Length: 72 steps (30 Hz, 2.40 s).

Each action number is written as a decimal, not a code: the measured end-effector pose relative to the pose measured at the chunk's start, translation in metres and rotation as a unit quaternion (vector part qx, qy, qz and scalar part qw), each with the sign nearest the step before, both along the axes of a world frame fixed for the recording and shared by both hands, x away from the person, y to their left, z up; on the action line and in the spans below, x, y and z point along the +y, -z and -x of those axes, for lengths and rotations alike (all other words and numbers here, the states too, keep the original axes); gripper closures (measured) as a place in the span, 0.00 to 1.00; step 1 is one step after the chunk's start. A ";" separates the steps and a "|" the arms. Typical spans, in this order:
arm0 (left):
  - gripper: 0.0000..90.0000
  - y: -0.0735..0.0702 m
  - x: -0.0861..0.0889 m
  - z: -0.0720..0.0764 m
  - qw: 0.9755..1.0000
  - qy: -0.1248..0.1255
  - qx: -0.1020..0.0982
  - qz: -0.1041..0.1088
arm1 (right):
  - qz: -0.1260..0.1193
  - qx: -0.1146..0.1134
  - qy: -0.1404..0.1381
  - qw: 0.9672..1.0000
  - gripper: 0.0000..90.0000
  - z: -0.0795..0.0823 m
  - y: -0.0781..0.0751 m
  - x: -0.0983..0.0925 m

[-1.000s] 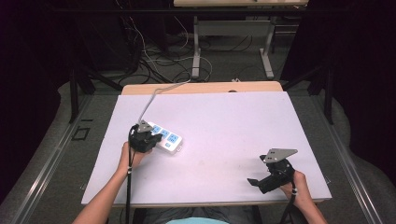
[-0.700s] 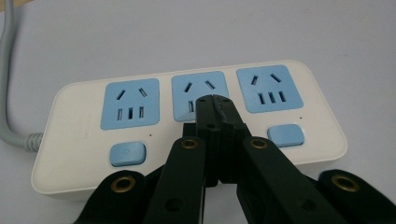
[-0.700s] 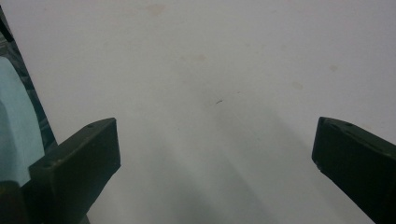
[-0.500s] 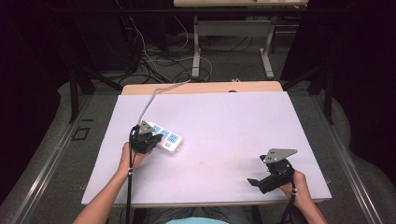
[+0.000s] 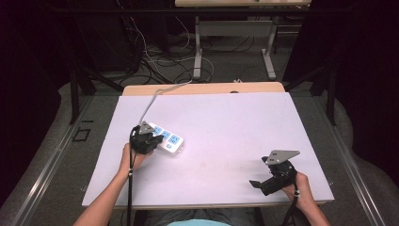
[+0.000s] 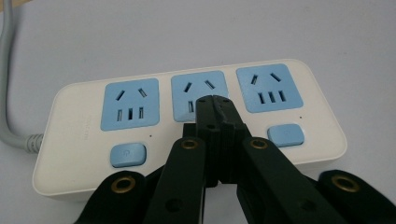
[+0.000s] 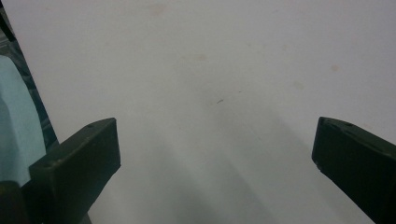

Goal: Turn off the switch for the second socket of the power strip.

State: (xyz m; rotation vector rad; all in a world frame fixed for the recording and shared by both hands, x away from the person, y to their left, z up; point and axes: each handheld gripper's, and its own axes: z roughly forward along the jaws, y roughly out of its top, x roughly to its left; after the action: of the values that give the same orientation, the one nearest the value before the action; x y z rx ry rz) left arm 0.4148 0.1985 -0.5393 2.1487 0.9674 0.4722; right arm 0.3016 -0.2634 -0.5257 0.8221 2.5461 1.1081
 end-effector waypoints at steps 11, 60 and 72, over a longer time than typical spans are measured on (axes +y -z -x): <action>1.00 -0.002 0.007 -0.001 1.000 0.000 0.010 0.009 | -0.004 -0.007 0.000 1.000 0.01 -0.001 0.001 0.001; 1.00 0.001 0.005 -0.001 1.000 -0.002 0.001 0.009 | 0.000 -0.004 -0.005 1.000 0.01 0.000 0.001 0.001; 1.00 -0.002 0.007 -0.001 1.000 -0.006 0.000 0.015 | -0.001 0.001 0.000 1.000 0.01 0.001 0.001 0.001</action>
State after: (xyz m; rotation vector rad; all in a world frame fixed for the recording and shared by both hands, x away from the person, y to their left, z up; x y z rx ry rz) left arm 0.4154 0.2054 -0.5374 2.1172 0.9818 0.4605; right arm 0.3009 -0.2621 -0.5264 0.8245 2.5470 1.1105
